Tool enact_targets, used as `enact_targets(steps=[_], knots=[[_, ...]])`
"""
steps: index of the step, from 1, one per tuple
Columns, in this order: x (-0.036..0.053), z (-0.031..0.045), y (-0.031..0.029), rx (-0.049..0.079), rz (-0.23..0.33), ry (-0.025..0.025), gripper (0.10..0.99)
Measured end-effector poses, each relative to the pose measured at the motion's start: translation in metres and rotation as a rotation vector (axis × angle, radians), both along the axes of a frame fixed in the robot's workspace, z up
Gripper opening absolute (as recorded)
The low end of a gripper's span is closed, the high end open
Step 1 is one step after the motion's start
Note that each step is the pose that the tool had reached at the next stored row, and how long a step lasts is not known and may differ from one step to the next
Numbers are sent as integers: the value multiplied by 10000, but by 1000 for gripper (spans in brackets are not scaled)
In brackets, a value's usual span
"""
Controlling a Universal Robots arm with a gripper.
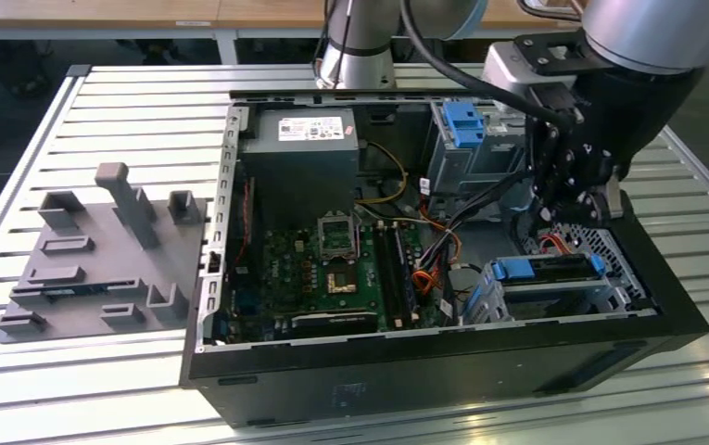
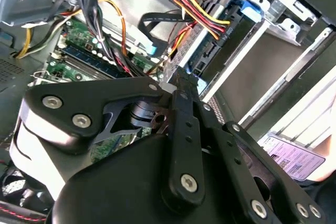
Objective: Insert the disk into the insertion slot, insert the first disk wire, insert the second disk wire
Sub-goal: 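Insert the second disk wire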
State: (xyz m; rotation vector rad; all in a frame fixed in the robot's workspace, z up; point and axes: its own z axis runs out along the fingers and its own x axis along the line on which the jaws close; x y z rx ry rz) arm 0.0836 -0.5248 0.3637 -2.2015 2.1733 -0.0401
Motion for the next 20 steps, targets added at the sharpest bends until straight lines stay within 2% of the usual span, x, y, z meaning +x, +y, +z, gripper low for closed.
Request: enact_targets(steps=[3,6,11,13,14,17,18,20], knots=[[0,4,68,0,0,0,106],[0,3,160,-3,0,0,106],[0,-6,249,-12,-4,0,106],[0,-20,273,-18,-5,0,114],[0,-30,277,-27,-8,0,173],[0,-64,282,-83,-24,0,184],[0,-75,283,-105,-30,0,247],[0,-94,286,-156,-50,0,247]])
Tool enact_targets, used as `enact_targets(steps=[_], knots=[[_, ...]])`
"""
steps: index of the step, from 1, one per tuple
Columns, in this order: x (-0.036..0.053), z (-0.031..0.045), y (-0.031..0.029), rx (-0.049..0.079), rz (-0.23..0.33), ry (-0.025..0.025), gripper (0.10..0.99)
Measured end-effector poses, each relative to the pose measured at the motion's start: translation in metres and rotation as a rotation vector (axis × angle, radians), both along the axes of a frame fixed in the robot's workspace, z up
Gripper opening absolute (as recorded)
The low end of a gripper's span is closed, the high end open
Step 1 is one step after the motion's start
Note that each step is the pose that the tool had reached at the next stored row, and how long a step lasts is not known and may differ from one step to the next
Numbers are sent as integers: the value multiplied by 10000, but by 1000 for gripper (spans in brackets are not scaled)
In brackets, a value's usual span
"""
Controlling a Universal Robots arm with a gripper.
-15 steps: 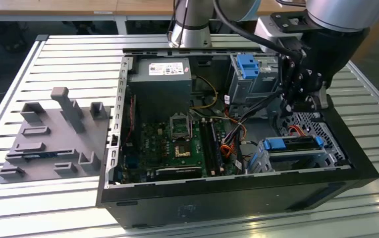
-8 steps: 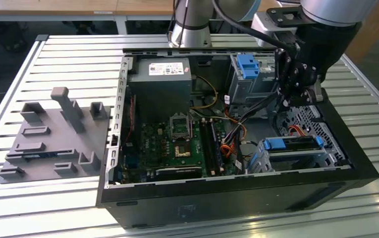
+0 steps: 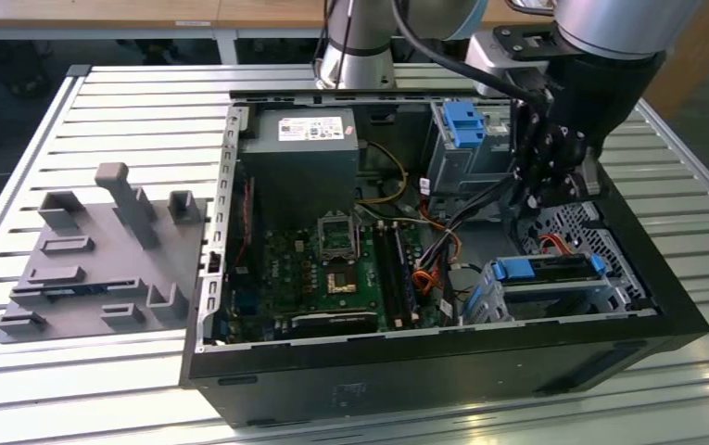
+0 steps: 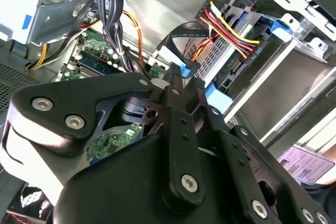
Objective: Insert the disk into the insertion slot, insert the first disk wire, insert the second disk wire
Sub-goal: 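Insert the second disk wire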
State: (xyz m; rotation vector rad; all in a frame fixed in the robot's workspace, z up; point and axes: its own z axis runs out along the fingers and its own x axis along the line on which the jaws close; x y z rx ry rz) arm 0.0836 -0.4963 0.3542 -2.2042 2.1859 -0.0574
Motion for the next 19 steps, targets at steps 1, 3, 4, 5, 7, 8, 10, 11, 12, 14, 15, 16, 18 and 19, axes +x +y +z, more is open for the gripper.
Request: enact_targets(steps=[1,3,4,5,7,8,10,11,12,14,15,16,18,19], knots=[[0,-9,2,-13,-11,0,247],[0,-25,6,-49,-33,-1,247],[1,-33,8,-78,-47,0,247],[1,-41,11,-111,-59,0,247],[2,-54,16,-201,-84,0,247],[2,-61,20,-254,-95,-1,247],[4,-73,27,-378,-115,-1,247],[5,-77,31,-442,-125,-1,247],[8,-82,35,-511,-135,-1,247],[13,-89,43,-621,-151,-2,231],[16,-93,47,-674,-160,-2,169],[20,-96,51,-724,-169,-2,169],[27,-101,55,-754,-182,-2,149],[31,-101,55,-755,-188,-2,149]])
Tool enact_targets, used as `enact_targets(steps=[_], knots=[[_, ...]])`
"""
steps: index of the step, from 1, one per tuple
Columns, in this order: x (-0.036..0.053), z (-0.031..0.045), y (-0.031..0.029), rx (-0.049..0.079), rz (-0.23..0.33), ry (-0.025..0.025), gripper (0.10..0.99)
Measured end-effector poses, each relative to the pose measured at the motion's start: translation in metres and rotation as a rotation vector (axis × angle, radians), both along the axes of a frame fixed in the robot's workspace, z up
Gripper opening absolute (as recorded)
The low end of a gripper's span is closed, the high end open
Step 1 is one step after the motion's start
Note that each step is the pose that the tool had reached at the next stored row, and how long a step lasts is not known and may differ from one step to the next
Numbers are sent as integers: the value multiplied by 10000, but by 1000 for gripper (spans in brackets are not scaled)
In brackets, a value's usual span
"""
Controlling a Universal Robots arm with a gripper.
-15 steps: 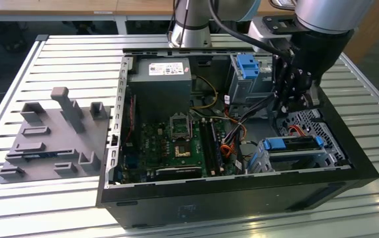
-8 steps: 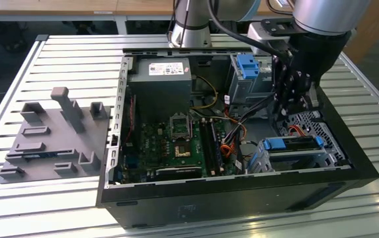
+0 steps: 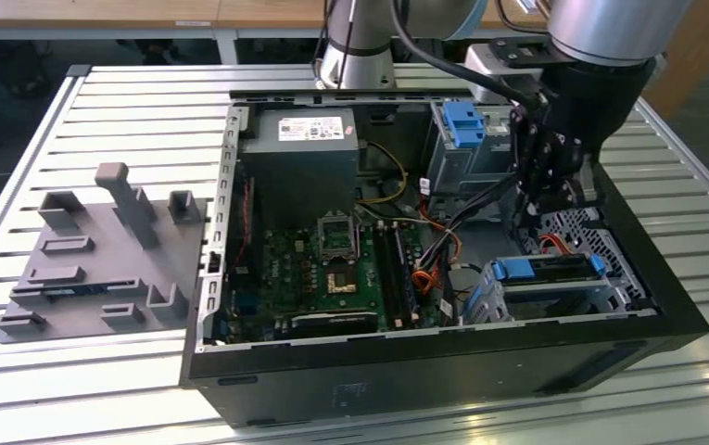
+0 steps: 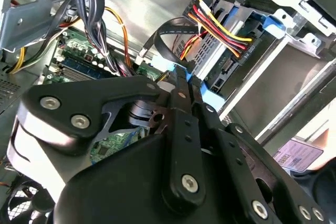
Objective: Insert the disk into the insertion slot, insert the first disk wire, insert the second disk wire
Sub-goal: 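Insert the second disk wire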
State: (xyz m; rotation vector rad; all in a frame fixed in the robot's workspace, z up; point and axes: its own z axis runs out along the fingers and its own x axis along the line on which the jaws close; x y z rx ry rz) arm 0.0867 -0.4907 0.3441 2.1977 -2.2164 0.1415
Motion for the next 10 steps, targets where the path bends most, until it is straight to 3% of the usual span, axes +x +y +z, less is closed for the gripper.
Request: enact_targets(steps=[2,5,6,10], knots=[[4,-1,-2,95,-15,0,149],[5,-1,-12,546,-16,1,149],[4,-1,-23,624,-17,0,149],[5,-1,-82,630,-17,1,149]])
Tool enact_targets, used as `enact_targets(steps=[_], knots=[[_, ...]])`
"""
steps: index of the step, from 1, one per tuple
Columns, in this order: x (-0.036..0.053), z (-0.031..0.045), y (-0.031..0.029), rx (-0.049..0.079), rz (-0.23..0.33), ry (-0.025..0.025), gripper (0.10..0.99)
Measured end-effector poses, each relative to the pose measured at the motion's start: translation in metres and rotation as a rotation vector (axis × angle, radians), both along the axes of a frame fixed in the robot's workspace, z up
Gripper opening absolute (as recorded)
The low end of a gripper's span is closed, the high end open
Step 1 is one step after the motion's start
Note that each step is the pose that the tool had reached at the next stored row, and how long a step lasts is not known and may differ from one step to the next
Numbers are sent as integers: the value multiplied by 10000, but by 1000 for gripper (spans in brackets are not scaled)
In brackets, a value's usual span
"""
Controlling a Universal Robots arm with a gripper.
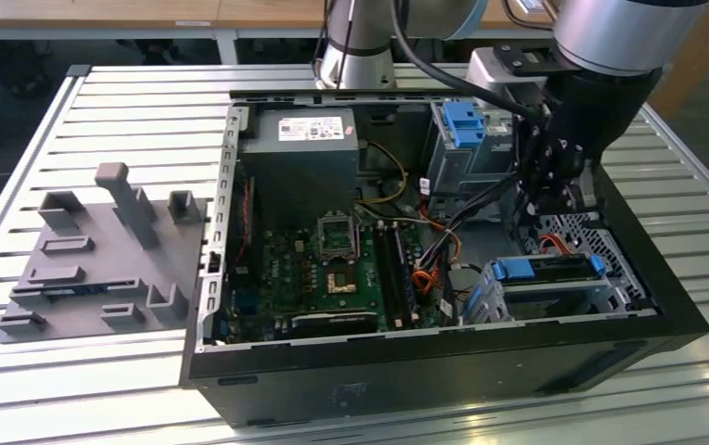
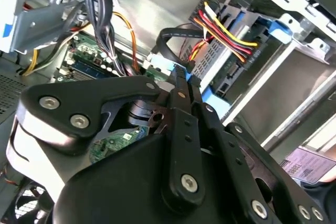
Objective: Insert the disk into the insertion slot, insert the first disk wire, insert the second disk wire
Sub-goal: 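Insert the second disk wire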
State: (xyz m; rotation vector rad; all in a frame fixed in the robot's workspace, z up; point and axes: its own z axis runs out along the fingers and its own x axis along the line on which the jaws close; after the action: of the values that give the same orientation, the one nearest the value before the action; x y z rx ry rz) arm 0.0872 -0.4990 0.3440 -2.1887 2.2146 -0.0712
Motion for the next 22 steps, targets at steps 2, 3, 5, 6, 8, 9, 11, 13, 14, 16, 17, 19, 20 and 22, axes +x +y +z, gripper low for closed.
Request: enact_targets(steps=[2,3,5,6,8,9,11,13,14,16,17,19,20,22], knots=[[0,-1,-40,0,0,0,149],[0,-2,-65,0,0,0,149],[0,-4,-117,8,0,0,149],[1,-6,-140,27,0,0,149],[1,-8,-174,110,-1,0,149],[2,-9,-183,212,0,0,149],[5,-10,-190,459,0,1,149],[14,-9,-198,563,-3,14,149],[21,-10,-204,562,-7,25,149],[26,-12,-215,564,-17,64,149],[29,-12,-226,563,-26,86,149],[31,-15,-256,563,-44,110,149],[32,-17,-273,563,-50,113,149],[32,-22,-303,565,-58,114,149]])
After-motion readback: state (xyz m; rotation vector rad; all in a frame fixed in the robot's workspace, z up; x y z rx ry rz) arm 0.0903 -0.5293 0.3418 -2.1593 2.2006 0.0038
